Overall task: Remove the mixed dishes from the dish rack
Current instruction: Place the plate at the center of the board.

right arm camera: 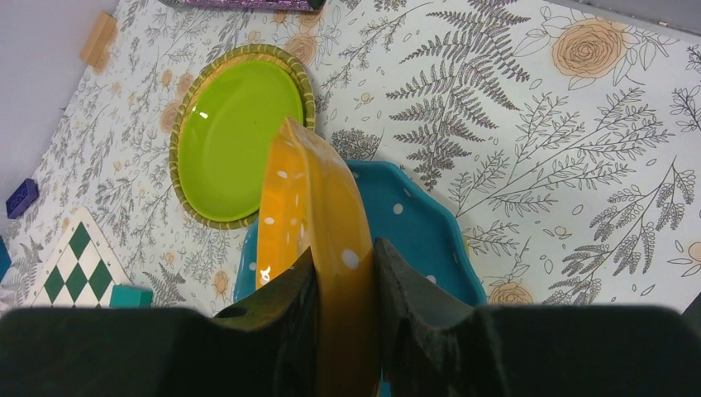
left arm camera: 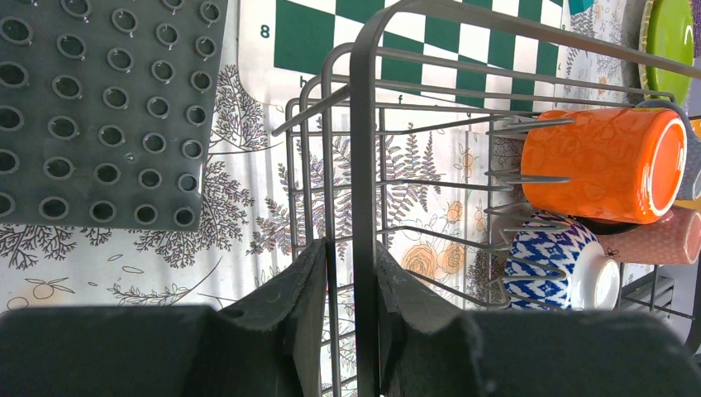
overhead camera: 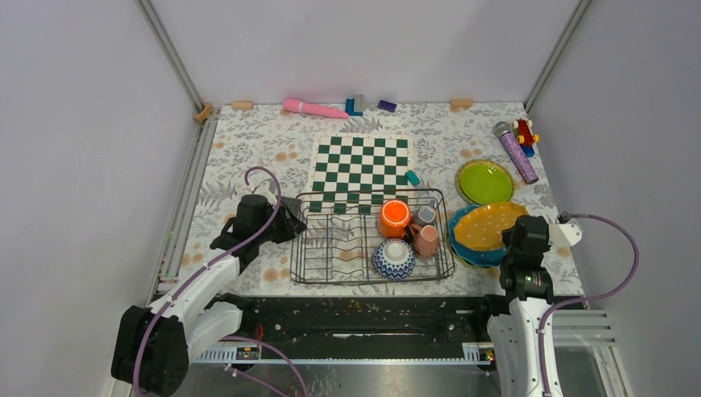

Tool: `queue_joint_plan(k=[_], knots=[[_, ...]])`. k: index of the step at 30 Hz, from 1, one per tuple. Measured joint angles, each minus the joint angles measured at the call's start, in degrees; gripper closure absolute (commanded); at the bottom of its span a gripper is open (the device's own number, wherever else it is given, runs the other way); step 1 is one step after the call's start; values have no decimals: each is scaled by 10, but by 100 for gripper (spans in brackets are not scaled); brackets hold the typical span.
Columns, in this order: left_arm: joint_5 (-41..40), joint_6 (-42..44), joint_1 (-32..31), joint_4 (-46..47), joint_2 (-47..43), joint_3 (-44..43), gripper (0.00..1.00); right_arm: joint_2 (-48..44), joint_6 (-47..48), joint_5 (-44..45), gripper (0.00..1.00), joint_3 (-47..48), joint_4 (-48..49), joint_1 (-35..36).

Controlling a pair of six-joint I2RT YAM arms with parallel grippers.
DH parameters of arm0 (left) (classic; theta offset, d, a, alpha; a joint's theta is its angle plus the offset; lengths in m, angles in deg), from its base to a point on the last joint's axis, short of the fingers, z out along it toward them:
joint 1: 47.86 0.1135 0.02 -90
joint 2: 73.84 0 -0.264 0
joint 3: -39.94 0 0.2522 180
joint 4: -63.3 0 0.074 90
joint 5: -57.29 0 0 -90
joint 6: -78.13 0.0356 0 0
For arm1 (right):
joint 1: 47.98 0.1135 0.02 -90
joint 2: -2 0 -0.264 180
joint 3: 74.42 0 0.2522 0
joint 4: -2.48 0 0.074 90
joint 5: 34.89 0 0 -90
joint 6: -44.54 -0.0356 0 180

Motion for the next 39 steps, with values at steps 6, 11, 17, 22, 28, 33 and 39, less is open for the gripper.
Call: queue_joint_plan(k=[6,11,17,22,28,33,39], knots=[[3,0,0,0,3,0,76,-18,-12,6,76,-12,-5,0],[6,0,0,0,6,0,76,-33,-26,10,71,-23,-8,0],[7,0,0,0,7,0,76,-34,-40,10,69,-33,-8,0],[7,0,0,0,7,0,76,-34,-49,10,66,-39,-4,0],[7,0,0,0,7,0,76,-34,-49,15,61,-54,-10,0],[7,0,0,0,7,0,76,-35,-48,15,59,-68,-29,0],[7,0,0,0,7,0,76,-35,-48,16,57,-75,-43,-1]])
